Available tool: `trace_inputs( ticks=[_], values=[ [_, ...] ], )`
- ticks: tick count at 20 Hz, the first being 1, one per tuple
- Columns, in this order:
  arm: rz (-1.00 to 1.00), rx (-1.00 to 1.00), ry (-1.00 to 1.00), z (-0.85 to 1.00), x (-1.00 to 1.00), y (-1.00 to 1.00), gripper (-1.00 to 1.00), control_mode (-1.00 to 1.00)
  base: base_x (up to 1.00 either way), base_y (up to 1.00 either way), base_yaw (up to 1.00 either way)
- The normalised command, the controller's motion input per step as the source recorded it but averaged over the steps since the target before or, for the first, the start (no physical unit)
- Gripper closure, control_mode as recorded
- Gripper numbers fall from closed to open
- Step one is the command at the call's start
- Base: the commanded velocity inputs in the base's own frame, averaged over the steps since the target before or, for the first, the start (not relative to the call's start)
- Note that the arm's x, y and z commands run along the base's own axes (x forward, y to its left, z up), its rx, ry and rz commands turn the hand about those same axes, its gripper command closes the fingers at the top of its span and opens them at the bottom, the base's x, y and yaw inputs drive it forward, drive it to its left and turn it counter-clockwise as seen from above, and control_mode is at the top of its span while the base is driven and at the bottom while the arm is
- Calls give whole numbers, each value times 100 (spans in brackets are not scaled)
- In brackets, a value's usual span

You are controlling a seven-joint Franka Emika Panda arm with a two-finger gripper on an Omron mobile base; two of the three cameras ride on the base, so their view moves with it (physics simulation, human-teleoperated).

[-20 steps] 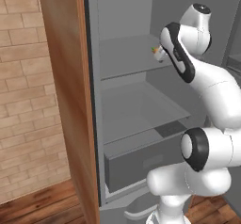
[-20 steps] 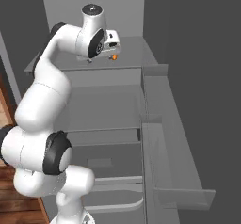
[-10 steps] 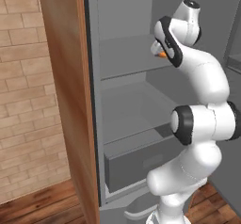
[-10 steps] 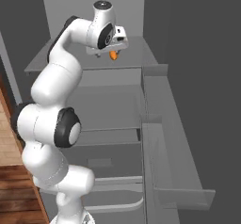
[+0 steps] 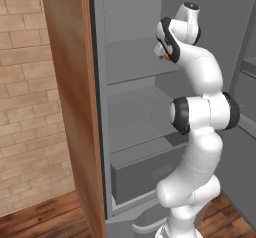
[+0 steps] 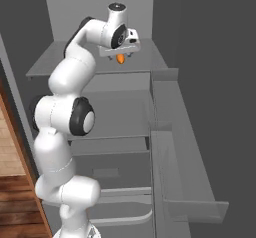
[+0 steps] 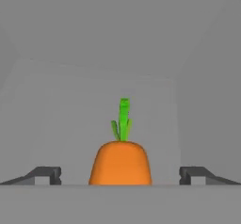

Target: Place the cold items (carrot and sweet potato) from the fridge in one tupperware on the dining counter. Place the warm items (kebab skewer and hot dog) in the stove area in another tupperware.

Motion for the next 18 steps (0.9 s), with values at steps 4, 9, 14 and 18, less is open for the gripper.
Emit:
trace_inputs(
  ticks=[4, 9, 14, 18],
  values=[
    [0, 0, 11, -14, 67, -12, -100, -100, 0, 0, 0],
    [0, 0, 3, -12, 14, -11, -100, -100, 0, 0, 0],
    [0, 0, -2, -10, -13, -16, -100, -100, 0, 0, 0],
    [0, 0, -2, -14, -14, -10, -100, -100, 0, 0, 0]
  ],
)
